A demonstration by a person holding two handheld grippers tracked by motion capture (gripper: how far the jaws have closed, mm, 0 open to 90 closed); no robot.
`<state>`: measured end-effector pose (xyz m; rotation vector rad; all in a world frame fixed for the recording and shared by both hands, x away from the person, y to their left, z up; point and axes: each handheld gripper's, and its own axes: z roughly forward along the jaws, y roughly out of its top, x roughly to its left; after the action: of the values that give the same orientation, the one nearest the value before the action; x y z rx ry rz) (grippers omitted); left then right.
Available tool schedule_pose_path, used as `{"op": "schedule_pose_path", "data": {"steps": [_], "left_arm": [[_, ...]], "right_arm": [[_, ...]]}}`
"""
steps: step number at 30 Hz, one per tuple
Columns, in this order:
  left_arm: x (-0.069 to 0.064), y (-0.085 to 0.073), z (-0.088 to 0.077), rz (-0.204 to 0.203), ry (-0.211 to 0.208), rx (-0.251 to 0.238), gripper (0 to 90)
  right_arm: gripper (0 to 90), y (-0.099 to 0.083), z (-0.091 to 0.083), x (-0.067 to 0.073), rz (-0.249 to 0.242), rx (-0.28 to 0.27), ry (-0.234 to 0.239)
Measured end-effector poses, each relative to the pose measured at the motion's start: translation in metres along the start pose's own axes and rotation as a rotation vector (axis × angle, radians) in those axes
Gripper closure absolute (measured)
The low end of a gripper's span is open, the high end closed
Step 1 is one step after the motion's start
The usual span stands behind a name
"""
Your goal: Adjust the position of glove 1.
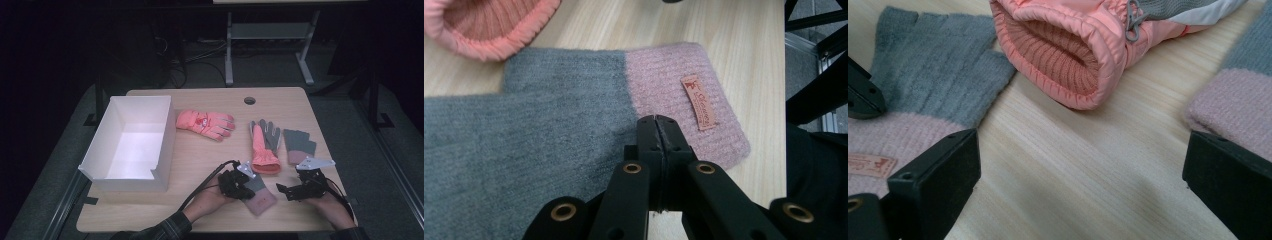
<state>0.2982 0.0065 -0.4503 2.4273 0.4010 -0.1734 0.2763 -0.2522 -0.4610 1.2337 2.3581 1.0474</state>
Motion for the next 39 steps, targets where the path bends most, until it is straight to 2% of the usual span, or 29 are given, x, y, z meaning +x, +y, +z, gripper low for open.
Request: {"op": "schedule_pose_path", "data": {"steps": [3,5,7,10,18,24,27,28,30,33,35,39], "left_arm": [[0.004,-0.001,-0.006,-0.002,0.036,-0.003,89.5],[0.01,-0.003,-0.011,-0.018,0.06,-0.017,89.5],[0.018,-0.005,-0.016,-0.023,0.108,-0.018,89.5],[0.027,-0.011,-0.015,-0.042,0.127,0.005,89.6],[0.019,-0.026,-0.023,-0.045,0.115,0.015,89.6],[0.02,-0.03,-0.028,-0.054,0.112,0.003,88.0],[0.02,-0.031,-0.031,-0.044,0.11,-0.009,77.4],[0.019,-0.032,-0.033,-0.05,0.118,-0.021,77.4],[0.021,-0.034,-0.04,-0.05,0.132,-0.033,64.3],[0.024,-0.04,-0.05,-0.059,0.137,-0.071,51.9],[0.025,-0.043,-0.056,-0.051,0.13,-0.091,41.6],[0.025,-0.052,-0.065,-0.036,0.15,-0.136,28.0]], "right_arm": [[1.9,0.0,0.0,0.0,0.001,0.002,0.001],[1.9,0.0,0.0,0.0,-0.004,0.004,0.0],[1.9,0.0,0.0,0.0,-0.003,0.004,0.0],[1.9,0.0,0.001,0.001,0.0,0.004,0.0],[1.9,0.0,0.001,-0.001,-0.006,0.005,0.001],[1.8,0.007,-0.007,0.004,-0.024,-0.008,0.006],[1.9,0.008,-0.008,0.005,-0.019,0.005,0.025],[1.9,0.008,-0.008,0.005,-0.019,0.005,0.025],[1.9,0.008,-0.006,0.005,-0.017,0.017,0.03],[1.9,0.008,-0.005,0.004,0.002,0.033,0.034],[8.1,0.008,-0.006,0.004,0.016,0.037,0.043],[13.9,0.008,-0.008,0.002,0.034,0.038,0.048]]}}
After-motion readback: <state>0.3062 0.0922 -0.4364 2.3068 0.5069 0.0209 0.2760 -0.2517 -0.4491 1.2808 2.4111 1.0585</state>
